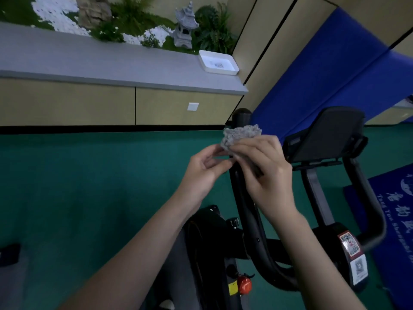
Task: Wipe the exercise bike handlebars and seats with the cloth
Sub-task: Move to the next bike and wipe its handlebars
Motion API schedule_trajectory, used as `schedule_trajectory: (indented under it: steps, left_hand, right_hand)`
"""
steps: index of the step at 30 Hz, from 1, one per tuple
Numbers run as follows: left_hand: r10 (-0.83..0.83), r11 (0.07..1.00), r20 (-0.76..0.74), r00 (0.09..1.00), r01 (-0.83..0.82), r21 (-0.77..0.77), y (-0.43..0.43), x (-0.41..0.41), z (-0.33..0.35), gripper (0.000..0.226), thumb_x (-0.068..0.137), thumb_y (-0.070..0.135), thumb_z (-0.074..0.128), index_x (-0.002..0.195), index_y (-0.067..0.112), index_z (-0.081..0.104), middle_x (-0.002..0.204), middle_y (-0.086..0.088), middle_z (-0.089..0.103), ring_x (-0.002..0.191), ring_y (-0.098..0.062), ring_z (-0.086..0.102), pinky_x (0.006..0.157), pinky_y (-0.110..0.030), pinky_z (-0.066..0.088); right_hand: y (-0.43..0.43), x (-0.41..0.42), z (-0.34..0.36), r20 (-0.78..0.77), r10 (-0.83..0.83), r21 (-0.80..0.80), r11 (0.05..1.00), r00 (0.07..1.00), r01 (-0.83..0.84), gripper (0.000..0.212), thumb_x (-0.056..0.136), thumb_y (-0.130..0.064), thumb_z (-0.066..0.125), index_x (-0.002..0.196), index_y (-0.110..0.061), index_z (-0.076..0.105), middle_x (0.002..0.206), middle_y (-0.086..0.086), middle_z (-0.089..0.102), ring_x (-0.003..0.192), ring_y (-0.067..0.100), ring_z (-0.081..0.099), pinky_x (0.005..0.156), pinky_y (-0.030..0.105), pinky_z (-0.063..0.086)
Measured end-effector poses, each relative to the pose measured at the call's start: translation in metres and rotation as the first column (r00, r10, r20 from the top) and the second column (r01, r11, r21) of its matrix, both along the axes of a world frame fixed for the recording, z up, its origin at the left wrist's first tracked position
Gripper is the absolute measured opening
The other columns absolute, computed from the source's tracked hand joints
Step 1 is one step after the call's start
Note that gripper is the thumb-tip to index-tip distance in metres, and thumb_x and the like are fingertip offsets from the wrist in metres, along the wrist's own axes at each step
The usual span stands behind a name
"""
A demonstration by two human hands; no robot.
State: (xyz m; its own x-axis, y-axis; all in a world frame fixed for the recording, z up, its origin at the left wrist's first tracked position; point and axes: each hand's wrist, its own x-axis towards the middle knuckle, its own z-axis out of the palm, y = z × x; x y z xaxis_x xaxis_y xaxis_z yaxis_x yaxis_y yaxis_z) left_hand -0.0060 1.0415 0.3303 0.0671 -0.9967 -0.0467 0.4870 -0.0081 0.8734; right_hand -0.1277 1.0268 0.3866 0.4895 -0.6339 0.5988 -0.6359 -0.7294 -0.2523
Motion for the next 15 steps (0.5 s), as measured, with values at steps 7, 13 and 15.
schedule_trajectory:
  steps: [7, 13, 15]
  left_hand:
    - [0.142, 0.982, -0.145, 0.979, -0.121, 0.145, 0.009, -0.022, -0.002, 0.015, 0.084, 0.000, 0.065, 0.089, 0.014, 0.068, 0.076, 0.008, 0.069, 0.066, 0.005, 0.062, 0.063, -0.008, 0.045]
    - [0.238, 0.957, -0.216, 0.947, -0.191, 0.217, 0.017, -0.032, -0.004, 0.013, 0.084, 0.004, 0.067, 0.095, 0.011, 0.071, 0.084, 0.002, 0.071, 0.072, 0.002, 0.062, 0.067, -0.007, 0.044]
    - [0.246, 0.953, -0.225, 0.943, -0.192, 0.235, 0.020, -0.036, -0.005, 0.014, 0.083, 0.006, 0.068, 0.096, 0.012, 0.071, 0.089, 0.001, 0.071, 0.075, 0.002, 0.063, 0.069, -0.006, 0.044]
  right_hand:
    - [-0.026, 0.004, 0.024, -0.188, 0.198, -0.001, 0.980, 0.962, -0.201, 0.012, 0.089, 0.005, 0.059, 0.096, 0.005, 0.069, 0.101, 0.011, 0.069, 0.101, 0.032, 0.057, 0.090, 0.031, 0.047]
    - [-0.039, 0.001, 0.036, -0.392, 0.370, 0.063, 0.924, 0.842, -0.377, 0.012, 0.090, 0.003, 0.061, 0.100, 0.006, 0.069, 0.105, 0.016, 0.068, 0.105, 0.033, 0.060, 0.095, 0.036, 0.047]
    - [-0.040, 0.006, 0.037, -0.443, 0.382, 0.067, 0.916, 0.811, -0.396, 0.012, 0.091, 0.001, 0.061, 0.100, 0.005, 0.069, 0.105, 0.015, 0.069, 0.105, 0.032, 0.061, 0.095, 0.037, 0.047]
